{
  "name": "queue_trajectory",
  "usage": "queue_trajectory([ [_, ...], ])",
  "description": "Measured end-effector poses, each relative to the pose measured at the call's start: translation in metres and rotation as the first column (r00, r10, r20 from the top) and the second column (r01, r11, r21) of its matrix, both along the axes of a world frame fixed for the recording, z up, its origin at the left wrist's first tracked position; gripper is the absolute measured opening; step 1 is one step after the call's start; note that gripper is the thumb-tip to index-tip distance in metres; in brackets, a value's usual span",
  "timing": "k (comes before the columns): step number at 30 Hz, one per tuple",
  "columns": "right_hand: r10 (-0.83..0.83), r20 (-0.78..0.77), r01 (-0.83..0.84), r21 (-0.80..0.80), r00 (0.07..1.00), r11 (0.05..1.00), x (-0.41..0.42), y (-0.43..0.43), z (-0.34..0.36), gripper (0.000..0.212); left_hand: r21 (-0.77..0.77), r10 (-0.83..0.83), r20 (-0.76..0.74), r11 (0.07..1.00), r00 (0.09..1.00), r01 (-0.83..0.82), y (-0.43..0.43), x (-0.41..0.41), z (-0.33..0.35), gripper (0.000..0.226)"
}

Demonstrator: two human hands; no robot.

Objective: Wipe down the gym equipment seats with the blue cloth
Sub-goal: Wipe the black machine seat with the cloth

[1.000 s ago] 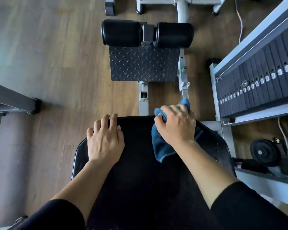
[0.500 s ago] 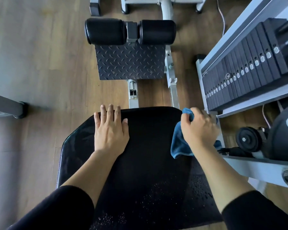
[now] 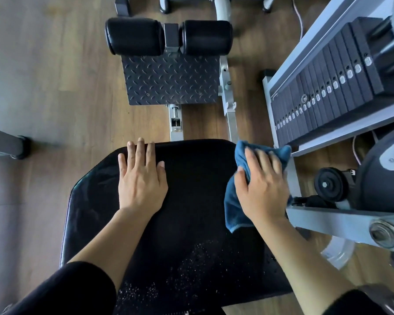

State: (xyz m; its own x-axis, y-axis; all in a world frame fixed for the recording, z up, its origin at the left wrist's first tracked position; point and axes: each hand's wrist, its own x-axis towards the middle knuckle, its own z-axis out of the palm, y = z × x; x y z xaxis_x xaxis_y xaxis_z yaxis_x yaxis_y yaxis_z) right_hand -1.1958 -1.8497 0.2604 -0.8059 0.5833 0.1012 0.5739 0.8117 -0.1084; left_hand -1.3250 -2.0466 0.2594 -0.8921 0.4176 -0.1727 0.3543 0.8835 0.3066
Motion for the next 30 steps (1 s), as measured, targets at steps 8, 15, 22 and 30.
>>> queue_trajectory([
  [8,0.113,-0.002,-0.112,-0.079,0.994,0.991,-0.003,-0.037,0.003,0.052,-0.082,-0.025,-0.035,0.996,0.999,0.022,-0.017,0.023,-0.003,0.063],
  [15,0.256,-0.041,-0.259,-0.133,0.966,0.957,0.008,-0.058,0.004,0.048,-0.115,-0.004,-0.028,0.993,1.0,0.001,-0.012,0.024,-0.004,0.06],
  [22,0.06,-0.047,-0.063,-0.086,0.997,0.994,-0.004,-0.011,0.003,0.05,-0.115,0.009,-0.028,0.993,1.0,-0.012,-0.011,0.023,-0.001,0.058],
  [30,0.407,-0.073,-0.414,-0.128,0.91,0.901,0.018,-0.045,0.007,0.049,-0.122,0.008,-0.025,0.992,1.0,-0.011,-0.013,0.026,-0.003,0.058],
])
